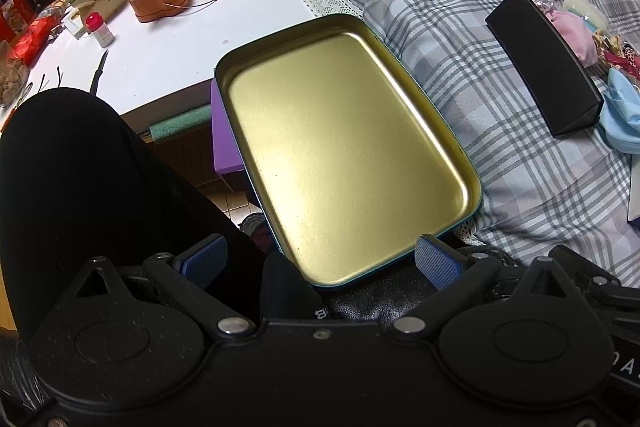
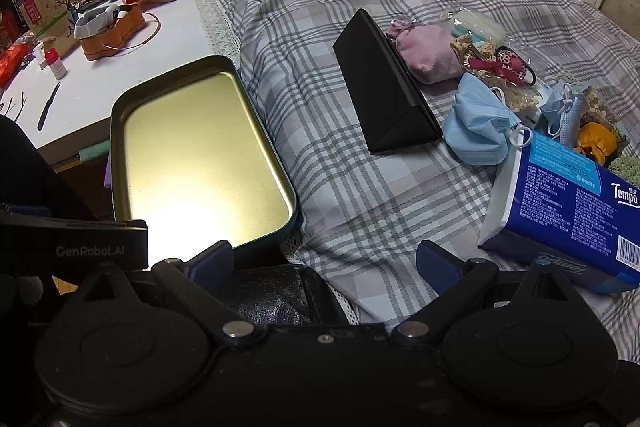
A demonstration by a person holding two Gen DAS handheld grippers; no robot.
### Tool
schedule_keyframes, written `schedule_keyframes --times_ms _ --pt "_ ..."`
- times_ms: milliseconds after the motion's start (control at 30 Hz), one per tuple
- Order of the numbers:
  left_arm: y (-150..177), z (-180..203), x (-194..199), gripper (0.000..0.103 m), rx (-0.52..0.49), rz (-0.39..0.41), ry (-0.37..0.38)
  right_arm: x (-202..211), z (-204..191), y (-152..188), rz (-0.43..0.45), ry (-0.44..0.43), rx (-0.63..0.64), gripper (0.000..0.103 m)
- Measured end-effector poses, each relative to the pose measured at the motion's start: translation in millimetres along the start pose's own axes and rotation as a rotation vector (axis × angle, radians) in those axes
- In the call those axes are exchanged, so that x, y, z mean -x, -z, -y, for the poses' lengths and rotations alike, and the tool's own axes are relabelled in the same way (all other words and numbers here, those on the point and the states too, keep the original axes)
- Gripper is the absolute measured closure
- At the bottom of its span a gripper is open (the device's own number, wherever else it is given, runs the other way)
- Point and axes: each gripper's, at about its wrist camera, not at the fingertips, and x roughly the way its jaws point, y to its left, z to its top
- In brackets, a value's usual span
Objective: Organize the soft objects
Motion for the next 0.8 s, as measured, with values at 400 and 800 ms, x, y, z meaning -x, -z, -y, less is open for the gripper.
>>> schedule_keyframes --times_ms 400,800 --pt "2.1 -0.8 -0.4 0.006 0.002 0.0 0.001 -0.8 1.2 -0.3 -0.002 0.004 -0.003 0.005" --pt "3.0 -2.2 -1.3 0.006 0.003 -0.004 0.001 -1.3 2.0 -0.4 -0.009 0.009 -0.01 0.005"
